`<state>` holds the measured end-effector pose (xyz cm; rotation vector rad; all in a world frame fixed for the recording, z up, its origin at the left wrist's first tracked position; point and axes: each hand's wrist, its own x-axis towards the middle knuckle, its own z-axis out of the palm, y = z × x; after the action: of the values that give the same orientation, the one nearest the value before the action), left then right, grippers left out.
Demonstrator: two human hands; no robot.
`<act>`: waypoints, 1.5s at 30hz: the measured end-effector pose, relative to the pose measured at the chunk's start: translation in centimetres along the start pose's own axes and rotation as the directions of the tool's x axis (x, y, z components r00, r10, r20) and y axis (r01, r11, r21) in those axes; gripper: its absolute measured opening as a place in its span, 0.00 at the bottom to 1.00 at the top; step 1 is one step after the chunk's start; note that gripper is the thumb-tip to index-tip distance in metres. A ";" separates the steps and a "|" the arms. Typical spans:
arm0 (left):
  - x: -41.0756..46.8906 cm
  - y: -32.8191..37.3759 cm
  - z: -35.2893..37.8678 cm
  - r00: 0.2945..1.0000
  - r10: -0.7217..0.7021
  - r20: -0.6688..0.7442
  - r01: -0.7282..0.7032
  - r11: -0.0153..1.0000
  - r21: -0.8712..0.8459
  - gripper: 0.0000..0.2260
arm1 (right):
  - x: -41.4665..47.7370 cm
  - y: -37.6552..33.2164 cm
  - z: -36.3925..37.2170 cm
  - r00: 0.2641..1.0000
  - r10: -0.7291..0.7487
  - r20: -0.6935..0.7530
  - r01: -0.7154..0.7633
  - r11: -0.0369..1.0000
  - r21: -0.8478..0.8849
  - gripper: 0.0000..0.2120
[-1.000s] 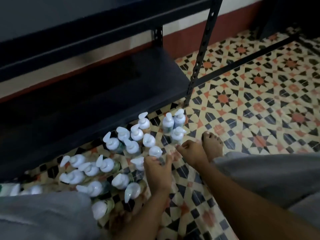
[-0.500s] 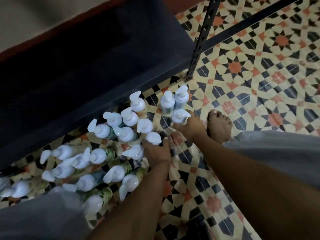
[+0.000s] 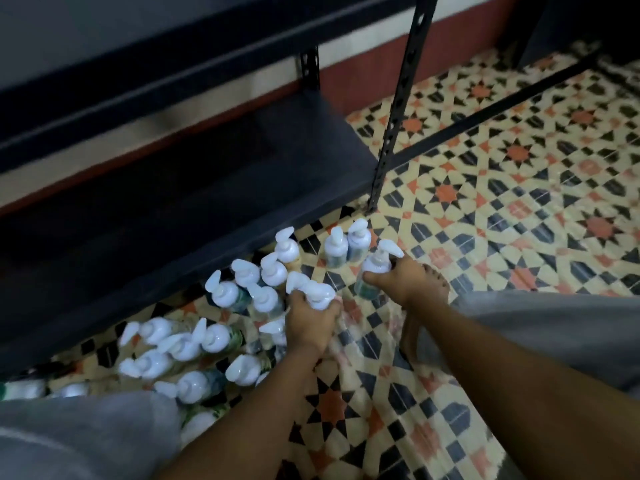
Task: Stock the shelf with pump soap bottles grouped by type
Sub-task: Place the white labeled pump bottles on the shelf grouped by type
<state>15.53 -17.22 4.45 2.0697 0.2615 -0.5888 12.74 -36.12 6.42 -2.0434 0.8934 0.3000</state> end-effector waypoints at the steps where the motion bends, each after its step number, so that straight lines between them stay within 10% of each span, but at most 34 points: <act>1: -0.6 1.2 -1.0 0.999 0.050 0.015 -0.049 0.999 -0.019 0.26 | -0.5 -0.8 -0.9 1.000 -0.031 -0.006 0.031 0.999 0.029 0.20; 9: -7.9 12.4 -13.6 0.928 0.367 -0.069 -0.373 0.907 -0.195 0.13 | -9.2 -13.3 -8.0 0.927 -0.370 -0.065 0.375 0.903 0.208 0.23; 17: -16.5 19.5 -27.3 0.865 0.425 -0.267 -0.499 0.678 -0.539 0.21 | -20.9 -25.7 -10.5 0.771 -0.627 -0.112 0.596 0.649 0.473 0.13; 30: -17.6 21.6 -37.3 0.842 0.411 -0.349 -0.528 0.495 -0.690 0.17 | -25.0 -37.1 -6.7 0.696 -0.718 0.000 0.515 0.499 0.697 0.20; 45: -6.3 25.3 -39.3 0.882 0.385 -0.271 -0.436 0.453 -0.777 0.16 | -15.2 -45.6 -3.0 0.781 -0.624 0.028 0.452 0.595 0.664 0.34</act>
<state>32.31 2.44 43.88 1.1267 0.0244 -0.0402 33.02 -14.20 44.22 -1.4826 0.1116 -0.0818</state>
